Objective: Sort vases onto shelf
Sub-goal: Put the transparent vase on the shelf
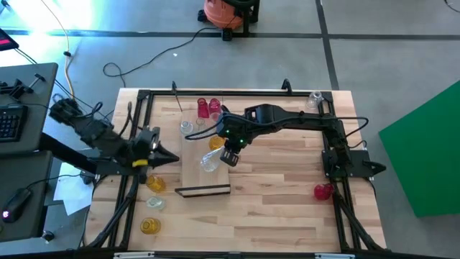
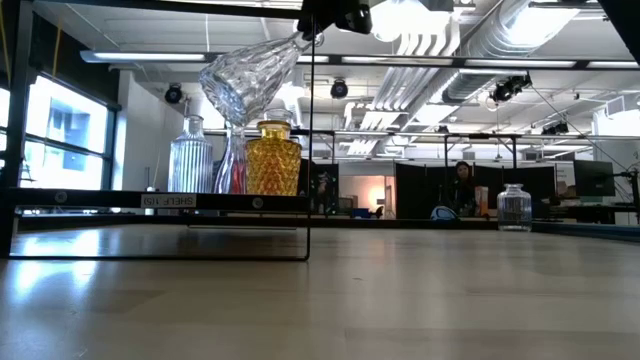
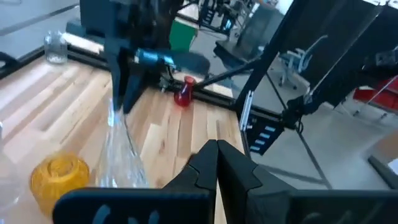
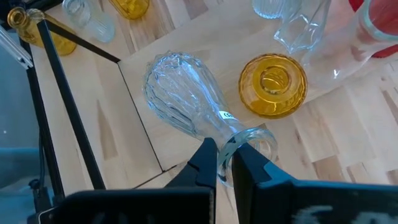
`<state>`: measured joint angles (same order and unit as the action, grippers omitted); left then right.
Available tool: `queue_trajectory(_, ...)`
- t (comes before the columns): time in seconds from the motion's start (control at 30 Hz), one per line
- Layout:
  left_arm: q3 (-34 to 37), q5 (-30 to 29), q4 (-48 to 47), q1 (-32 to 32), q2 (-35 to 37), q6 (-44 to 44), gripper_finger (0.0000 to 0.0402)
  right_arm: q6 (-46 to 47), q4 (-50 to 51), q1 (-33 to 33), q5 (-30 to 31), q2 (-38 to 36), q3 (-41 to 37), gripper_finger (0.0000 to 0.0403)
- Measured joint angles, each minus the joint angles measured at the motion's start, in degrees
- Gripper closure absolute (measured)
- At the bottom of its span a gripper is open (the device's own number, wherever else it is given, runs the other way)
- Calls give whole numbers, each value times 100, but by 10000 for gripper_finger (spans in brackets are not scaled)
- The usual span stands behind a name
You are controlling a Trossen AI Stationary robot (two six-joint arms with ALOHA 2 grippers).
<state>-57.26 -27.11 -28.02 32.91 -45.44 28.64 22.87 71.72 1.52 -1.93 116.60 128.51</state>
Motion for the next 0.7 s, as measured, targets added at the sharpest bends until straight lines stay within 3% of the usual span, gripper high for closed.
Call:
queue_trajectory(0.13, 138, -748, -554, 555, -294, 507, 401, -110, 2, 0, -7, -2, 0, 403)
queue_trajectory(0.3, 449, -1291, -796, 508, -788, 769, 401, -237, 11, 0, -9, -2, 4, 403)
queue_trajectory(0.47, 657, -1119, -646, 225, -1151, 1169, 401, -238, 123, 0, -9, -2, 4, 403)
queue_trajectory(0.7, 925, -139, 796, -265, -1610, 1361, 401, -321, 260, 113, -5, -2, 4, 403)
